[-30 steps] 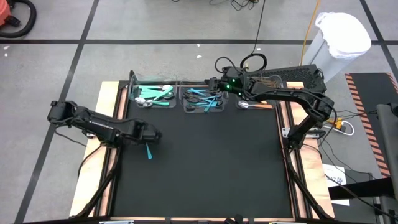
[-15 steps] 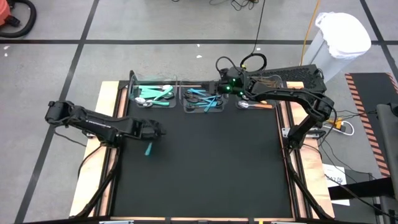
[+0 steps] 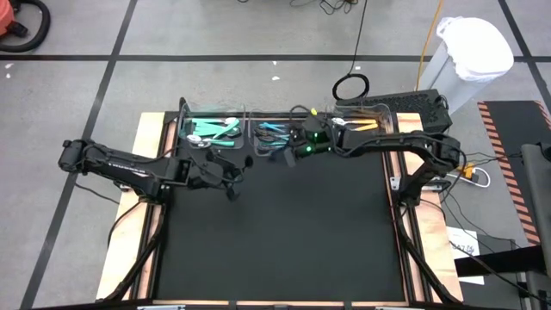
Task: Sort silverware by color (type)
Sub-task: Put the blue spoon into the middle transparent bin
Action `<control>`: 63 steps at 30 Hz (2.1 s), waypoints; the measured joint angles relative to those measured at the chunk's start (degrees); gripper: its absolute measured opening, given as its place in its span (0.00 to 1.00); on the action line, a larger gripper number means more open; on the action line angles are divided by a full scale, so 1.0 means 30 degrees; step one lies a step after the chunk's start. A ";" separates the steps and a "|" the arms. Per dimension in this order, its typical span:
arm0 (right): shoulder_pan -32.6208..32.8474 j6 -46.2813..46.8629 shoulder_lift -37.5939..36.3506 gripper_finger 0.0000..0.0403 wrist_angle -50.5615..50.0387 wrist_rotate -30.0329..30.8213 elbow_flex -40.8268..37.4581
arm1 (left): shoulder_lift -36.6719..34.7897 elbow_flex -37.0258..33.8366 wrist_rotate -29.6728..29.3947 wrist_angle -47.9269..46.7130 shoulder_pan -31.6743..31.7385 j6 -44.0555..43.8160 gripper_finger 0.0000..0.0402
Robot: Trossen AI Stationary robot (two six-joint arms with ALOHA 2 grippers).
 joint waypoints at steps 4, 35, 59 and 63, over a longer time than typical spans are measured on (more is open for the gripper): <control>0.1417 -0.0230 0.0000 0.63 0.0650 0.2933 0.0007 | -0.0002 0.0184 -0.1198 0.0106 0.0001 0.1005 0.01; 0.3346 -0.6027 0.2616 0.06 -0.6852 0.9276 0.7104 | -0.0002 0.0181 -0.1452 0.3635 -0.0130 0.4083 0.02; -0.1657 -0.7321 -0.4268 0.01 -1.7286 1.0885 0.7104 | -0.3488 0.0181 -0.1639 -0.1830 -0.0115 -0.4359 0.46; -0.3252 -0.7728 -0.5012 0.01 -1.8806 1.0884 0.6849 | -0.4610 0.0188 -0.2751 -0.1910 -0.0115 -0.4954 0.45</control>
